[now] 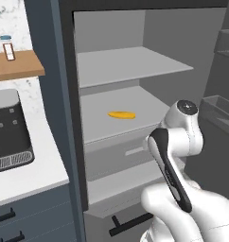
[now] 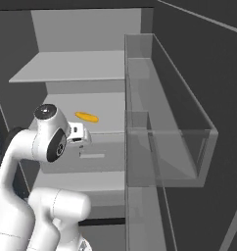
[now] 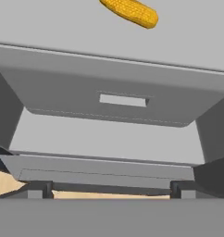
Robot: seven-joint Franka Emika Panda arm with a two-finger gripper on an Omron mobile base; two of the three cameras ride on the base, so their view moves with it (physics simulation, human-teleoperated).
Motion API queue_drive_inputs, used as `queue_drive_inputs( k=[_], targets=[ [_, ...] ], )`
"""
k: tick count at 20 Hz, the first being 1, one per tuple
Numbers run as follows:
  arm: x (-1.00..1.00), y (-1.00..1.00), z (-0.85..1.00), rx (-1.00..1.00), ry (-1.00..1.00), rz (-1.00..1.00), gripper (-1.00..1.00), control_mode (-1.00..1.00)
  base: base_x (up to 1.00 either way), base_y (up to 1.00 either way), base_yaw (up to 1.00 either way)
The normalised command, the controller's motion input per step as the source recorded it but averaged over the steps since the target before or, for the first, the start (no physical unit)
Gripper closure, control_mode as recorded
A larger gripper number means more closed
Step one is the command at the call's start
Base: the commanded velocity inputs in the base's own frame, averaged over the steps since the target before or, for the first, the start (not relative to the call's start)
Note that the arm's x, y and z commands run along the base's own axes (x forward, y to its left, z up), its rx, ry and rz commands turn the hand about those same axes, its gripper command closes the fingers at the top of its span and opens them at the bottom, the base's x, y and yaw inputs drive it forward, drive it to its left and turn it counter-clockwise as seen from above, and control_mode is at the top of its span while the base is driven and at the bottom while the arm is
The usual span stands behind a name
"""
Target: Place one corn and one chicken drumstick in each tupperware on the nearby counter, to pack two identical lunches.
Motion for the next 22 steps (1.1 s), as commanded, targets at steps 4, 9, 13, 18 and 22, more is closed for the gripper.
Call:
queue_drive_inputs(
  k=[4,9,13,18,22],
  targets=[
    [0.42,0.0,0.0,0.0,0.0,0.0,-1.0,-1.0,0.0,0.0,0.0],
    [0.53,0.0,0.0,0.02,0.0,0.0,-1.0,-1.0,0.0,0.0,0.0],
    [0.69,0.0,0.0,0.0,0.0,0.04,-1.0,-1.0,0.0,0.0,0.0],
    [0.69,-0.06,0.0,0.0,0.0,0.05,-1.0,-1.0,0.0,0.0,0.0],
    [0.71,-0.03,0.0,0.0,0.0,0.04,-1.0,-1.0,0.0,0.0,0.0]
  ],
)
